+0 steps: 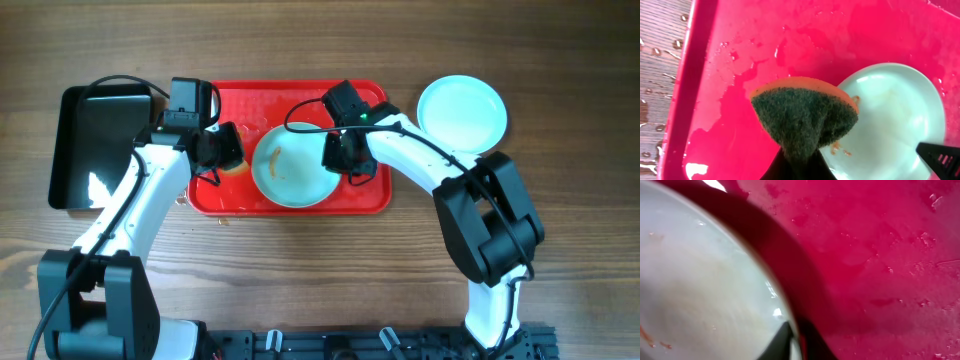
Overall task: Clean dirty plates on tray and stack at the side
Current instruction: 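Scrub the last plate with the sponge in the left gripper, right holding rim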
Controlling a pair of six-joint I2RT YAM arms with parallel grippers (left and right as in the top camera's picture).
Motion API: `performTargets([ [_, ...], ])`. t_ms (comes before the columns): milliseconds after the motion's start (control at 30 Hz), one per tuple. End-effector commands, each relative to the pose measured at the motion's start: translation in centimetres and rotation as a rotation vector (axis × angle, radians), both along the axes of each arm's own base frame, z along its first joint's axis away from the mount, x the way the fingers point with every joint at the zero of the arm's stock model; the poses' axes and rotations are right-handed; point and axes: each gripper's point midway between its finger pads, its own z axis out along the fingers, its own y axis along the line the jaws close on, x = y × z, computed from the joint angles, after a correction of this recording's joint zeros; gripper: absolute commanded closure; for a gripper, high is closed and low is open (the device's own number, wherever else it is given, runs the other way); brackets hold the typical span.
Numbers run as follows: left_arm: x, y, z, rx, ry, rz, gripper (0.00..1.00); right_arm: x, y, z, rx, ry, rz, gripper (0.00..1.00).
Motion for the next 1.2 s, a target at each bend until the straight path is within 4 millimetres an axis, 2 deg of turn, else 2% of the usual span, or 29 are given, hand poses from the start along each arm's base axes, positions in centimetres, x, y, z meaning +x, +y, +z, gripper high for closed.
performTargets([
  [0, -0.3, -1.2, -0.4, -0.064, 0.017, -0.031, 0.96, -0.4, -0.9, -2.1, -0.063, 0.016, 0.050, 0.96],
  [233, -1.0, -4.4, -0.5, -0.191, 0.048, -0.111, 0.96, -0.4, -0.4, -2.2, -0.059, 0.008, 0.065, 0.96],
  [500, -0.9, -8.1, -3.9, -0.185, 0.087, -0.205, 0.96, -0.4, 0.4, -3.1, -0.045, -0.017, 0.228, 0.96],
  [733, -1.3, -9.5, -5.1, -0.180, 0.108, -0.243, 0.96, -0.3, 1.4, -3.2, 0.003, -0.025, 0.271, 0.96],
  [1167, -1.2, -11.4, -7.0, -0.202, 0.135, -0.213, 0.96, -0.2, 1.5, -3.2, 0.007, -0.023, 0.228, 0.96],
])
